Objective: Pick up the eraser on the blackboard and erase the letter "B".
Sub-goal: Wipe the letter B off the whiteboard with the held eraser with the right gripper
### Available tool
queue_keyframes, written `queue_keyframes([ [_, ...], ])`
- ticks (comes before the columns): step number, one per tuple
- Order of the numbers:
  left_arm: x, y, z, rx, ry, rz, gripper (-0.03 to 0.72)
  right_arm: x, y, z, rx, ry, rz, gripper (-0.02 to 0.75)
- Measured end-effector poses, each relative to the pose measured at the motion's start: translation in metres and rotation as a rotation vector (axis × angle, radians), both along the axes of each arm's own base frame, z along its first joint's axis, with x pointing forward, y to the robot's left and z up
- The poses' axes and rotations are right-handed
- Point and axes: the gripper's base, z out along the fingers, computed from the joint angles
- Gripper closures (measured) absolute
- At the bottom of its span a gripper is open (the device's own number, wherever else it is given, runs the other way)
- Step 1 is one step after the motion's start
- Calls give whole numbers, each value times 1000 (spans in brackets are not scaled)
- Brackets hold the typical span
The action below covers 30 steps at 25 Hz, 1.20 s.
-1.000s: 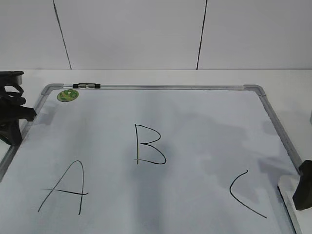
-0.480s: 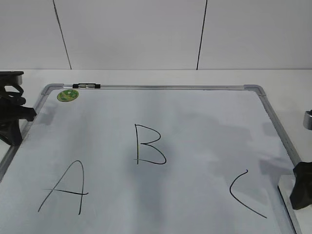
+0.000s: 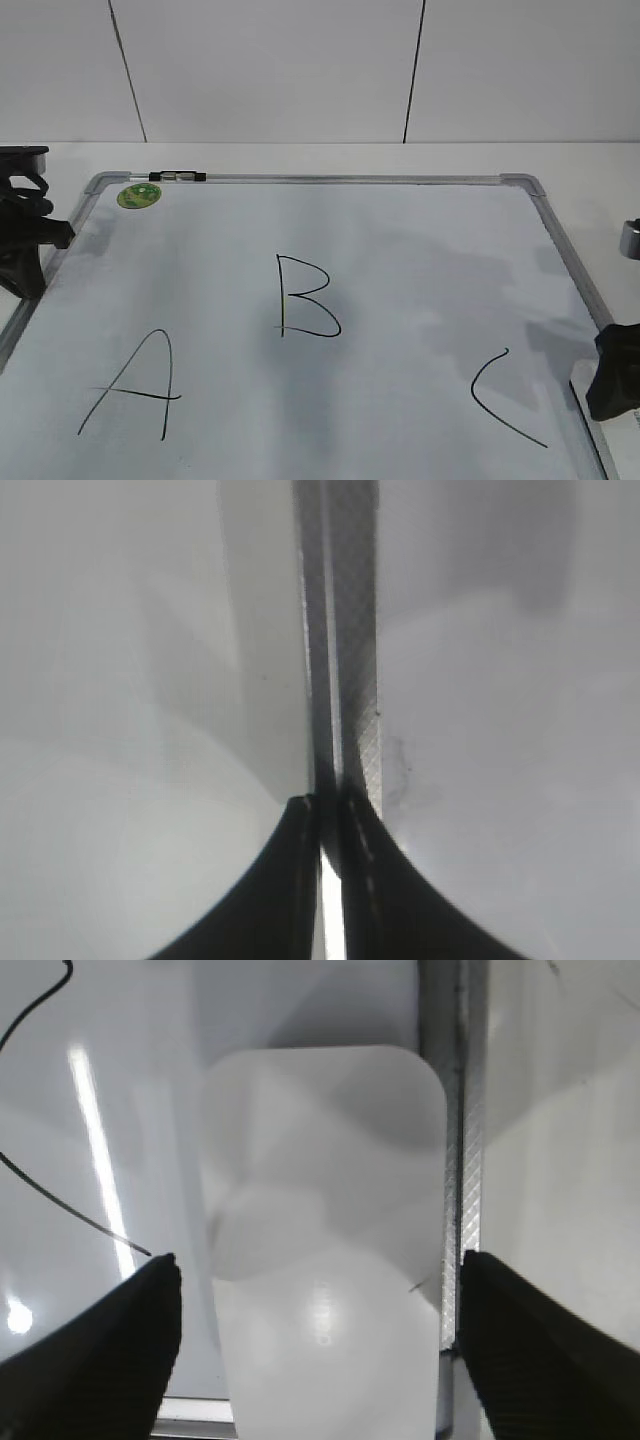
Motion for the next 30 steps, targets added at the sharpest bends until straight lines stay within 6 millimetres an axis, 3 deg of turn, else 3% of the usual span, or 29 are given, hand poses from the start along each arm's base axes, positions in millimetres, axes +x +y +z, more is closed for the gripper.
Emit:
queue_keyframes([
  [15,0,0,0,0,0,0,669,6,1,-21,-8,101,3,80],
  [21,0,0,0,0,0,0,669,6,1,-21,-2,107,1,160],
  [30,0,0,0,0,0,0,669,6,1,-21,-2,105,12,202],
])
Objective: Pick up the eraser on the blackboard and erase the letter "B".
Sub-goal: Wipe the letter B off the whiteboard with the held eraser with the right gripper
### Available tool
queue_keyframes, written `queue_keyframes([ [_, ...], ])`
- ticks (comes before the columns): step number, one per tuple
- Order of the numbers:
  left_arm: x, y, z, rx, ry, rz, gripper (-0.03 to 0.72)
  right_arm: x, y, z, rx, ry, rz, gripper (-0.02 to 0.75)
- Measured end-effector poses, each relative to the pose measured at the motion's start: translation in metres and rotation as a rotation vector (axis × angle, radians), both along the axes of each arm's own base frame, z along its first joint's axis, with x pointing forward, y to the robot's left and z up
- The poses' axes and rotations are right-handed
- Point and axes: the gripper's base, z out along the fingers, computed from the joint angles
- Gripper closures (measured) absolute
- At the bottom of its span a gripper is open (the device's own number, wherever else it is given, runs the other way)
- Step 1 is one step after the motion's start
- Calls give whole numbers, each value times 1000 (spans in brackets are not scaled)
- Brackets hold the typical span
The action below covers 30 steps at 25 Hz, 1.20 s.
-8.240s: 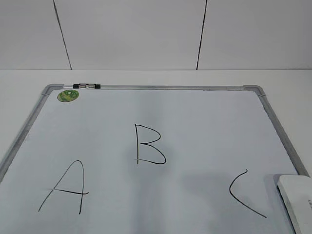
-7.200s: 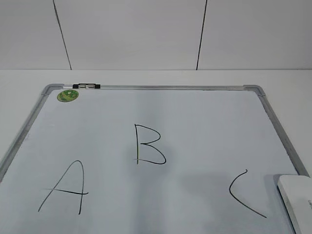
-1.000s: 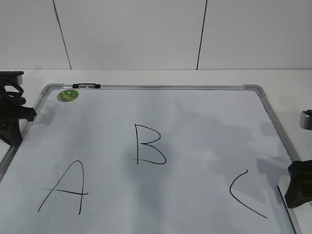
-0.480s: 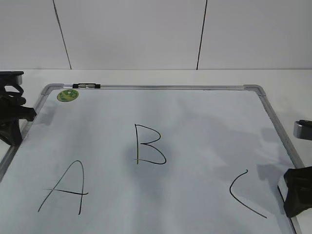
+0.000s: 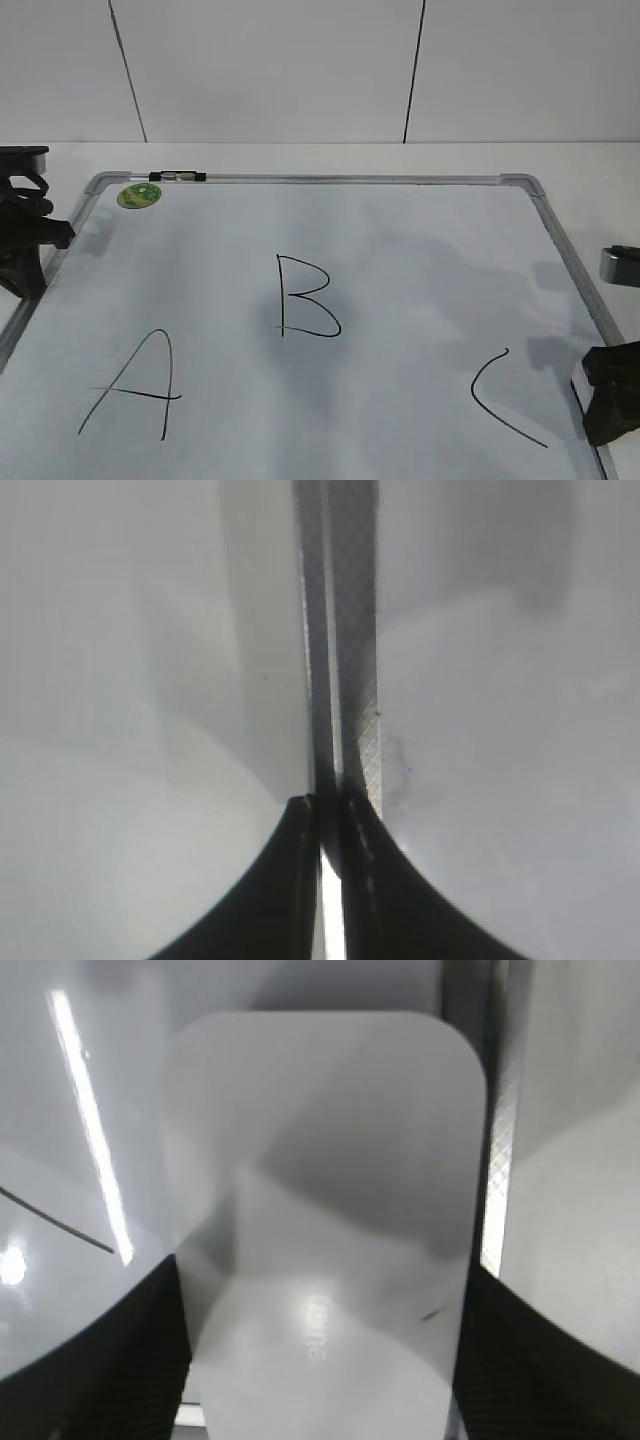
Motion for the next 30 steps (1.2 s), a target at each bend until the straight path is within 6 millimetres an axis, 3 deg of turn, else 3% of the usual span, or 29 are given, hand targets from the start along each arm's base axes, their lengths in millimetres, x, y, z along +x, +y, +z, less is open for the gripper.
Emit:
queue_keyframes([
  [14,0,0,0,0,0,0,669,3,1,7,4,39,9,209],
  [24,0,0,0,0,0,0,669,18,-2,36,-39,53,59,209],
  [30,0,0,0,0,2,0,669,43,0,65,-44,-46,64,209],
])
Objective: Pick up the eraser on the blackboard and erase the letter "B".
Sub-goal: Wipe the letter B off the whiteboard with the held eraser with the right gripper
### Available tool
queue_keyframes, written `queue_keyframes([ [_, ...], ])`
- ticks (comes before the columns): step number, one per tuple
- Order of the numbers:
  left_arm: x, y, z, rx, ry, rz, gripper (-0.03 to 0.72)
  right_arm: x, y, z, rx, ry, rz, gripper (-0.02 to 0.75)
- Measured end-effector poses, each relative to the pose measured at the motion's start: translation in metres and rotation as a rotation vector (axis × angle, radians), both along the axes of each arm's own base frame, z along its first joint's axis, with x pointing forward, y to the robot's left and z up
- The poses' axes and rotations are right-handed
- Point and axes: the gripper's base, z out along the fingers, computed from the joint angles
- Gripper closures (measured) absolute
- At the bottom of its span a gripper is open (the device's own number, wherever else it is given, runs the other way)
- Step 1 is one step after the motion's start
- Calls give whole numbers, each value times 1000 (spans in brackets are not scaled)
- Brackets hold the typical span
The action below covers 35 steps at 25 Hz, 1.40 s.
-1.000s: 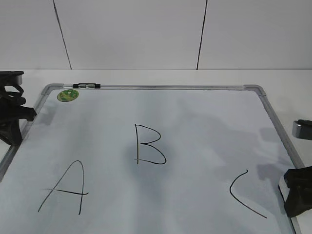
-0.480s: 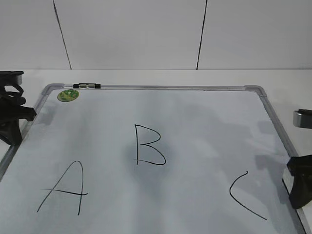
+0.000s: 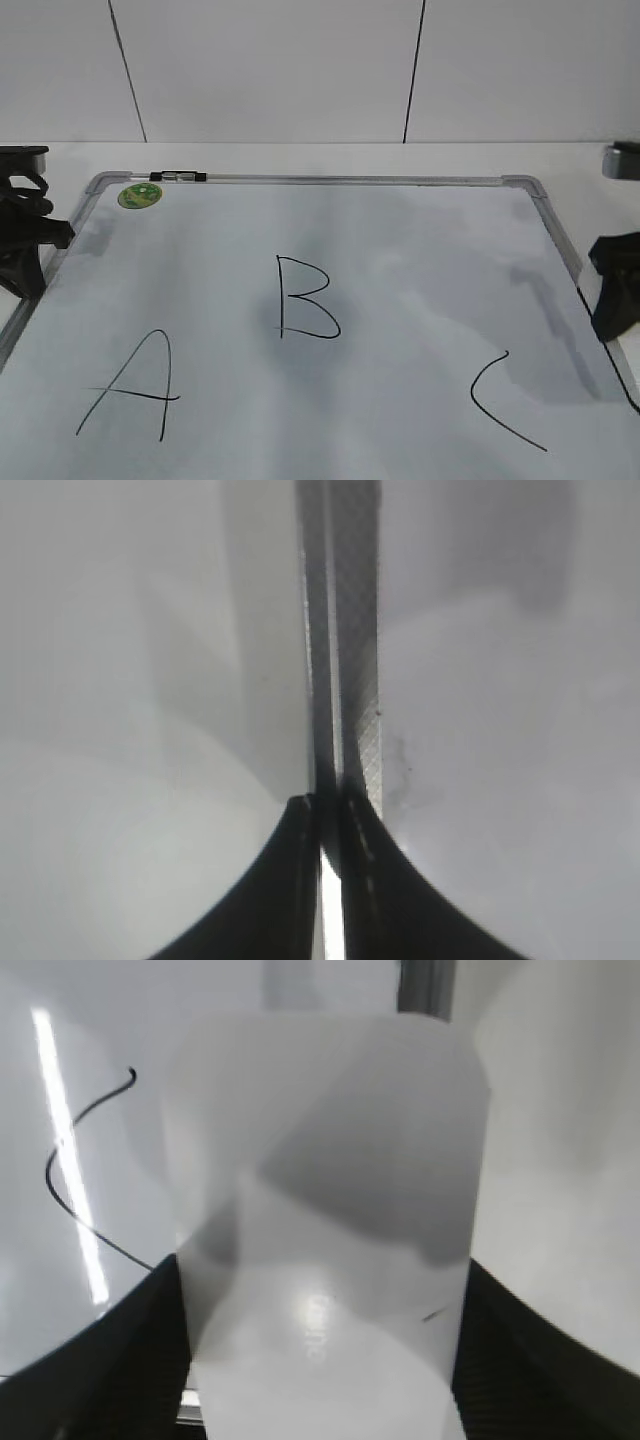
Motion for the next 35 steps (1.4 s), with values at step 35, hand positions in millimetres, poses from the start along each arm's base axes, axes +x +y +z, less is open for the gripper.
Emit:
queue_keyframes([
  [35,-1,0,0,2,8,-2,669,134,199,-62,-69,-29,348,209],
])
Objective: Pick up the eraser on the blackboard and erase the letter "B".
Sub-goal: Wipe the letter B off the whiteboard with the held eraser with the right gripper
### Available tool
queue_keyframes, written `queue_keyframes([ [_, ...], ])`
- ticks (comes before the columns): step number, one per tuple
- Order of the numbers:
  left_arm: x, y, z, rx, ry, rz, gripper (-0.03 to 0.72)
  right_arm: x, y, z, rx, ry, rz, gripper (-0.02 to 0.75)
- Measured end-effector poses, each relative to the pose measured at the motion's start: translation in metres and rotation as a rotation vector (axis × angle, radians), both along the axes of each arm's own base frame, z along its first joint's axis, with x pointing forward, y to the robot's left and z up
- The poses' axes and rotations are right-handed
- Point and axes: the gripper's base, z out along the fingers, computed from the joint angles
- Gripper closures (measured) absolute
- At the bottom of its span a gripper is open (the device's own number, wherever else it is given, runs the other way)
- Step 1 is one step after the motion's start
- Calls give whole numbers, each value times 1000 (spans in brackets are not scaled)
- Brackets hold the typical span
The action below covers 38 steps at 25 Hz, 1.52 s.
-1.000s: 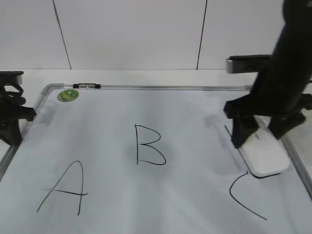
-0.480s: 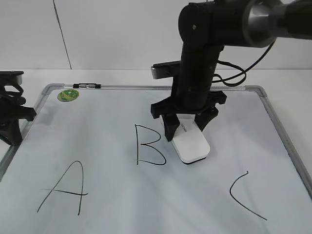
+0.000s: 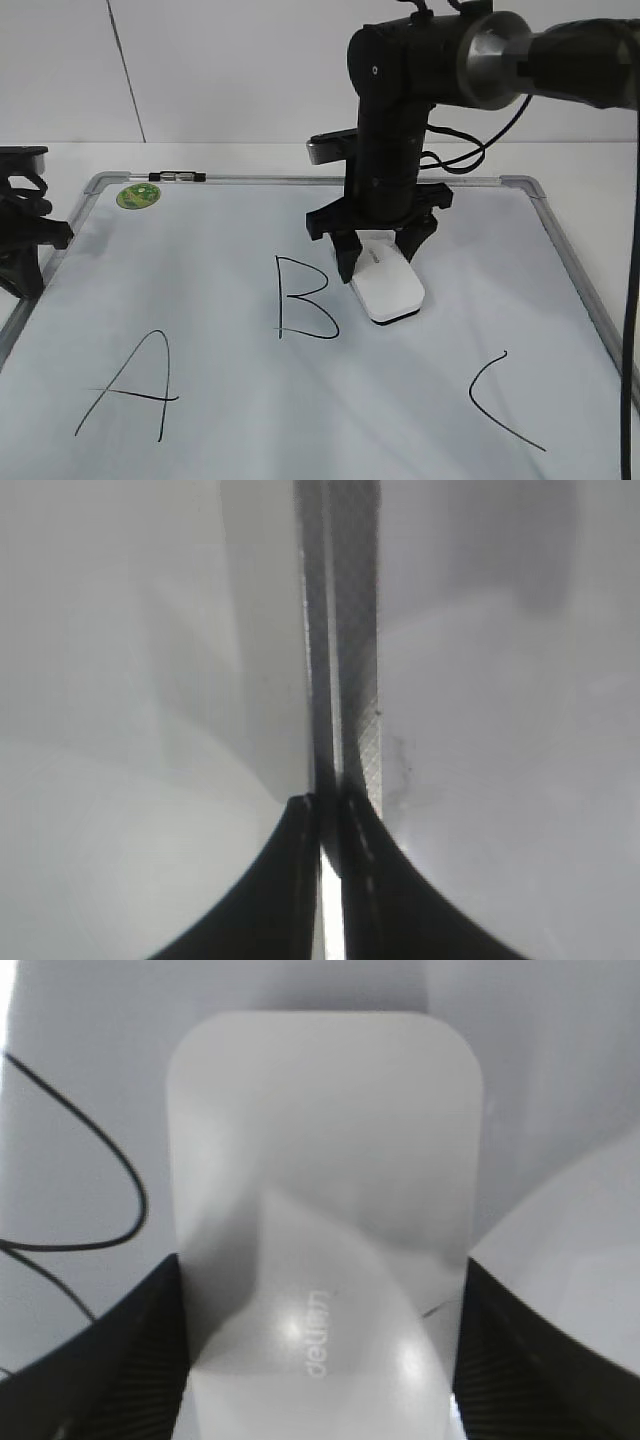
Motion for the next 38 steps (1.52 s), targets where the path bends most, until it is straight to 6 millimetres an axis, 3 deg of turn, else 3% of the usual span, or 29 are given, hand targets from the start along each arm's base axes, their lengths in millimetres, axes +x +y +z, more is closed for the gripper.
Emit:
queue_keyframes([
  [3,0,0,0,0,0,0,669,-7,13,0,12,2,28,209],
  [12,0,0,0,2,2,-1,669,-56,84,-4,47,10,198,209],
  [15,0,0,0,4,2,-3,669,-65,94,-3,52,7,227,209],
  [20,0,1,0,7,4,-5,669,-64,95,-3,52,3,227,209],
  [27,0,0,0,4,4,-3,669,-37,73,0,68,6,109,209],
  [33,0,0,0,2,5,-2,669,14,3,0,58,-21,-93,209],
  [36,0,0,0,2,5,-2,669,31,-28,1,48,-33,-167,210],
  [38,-1,0,0,-3,7,2,669,36,-38,1,43,-39,-189,209],
])
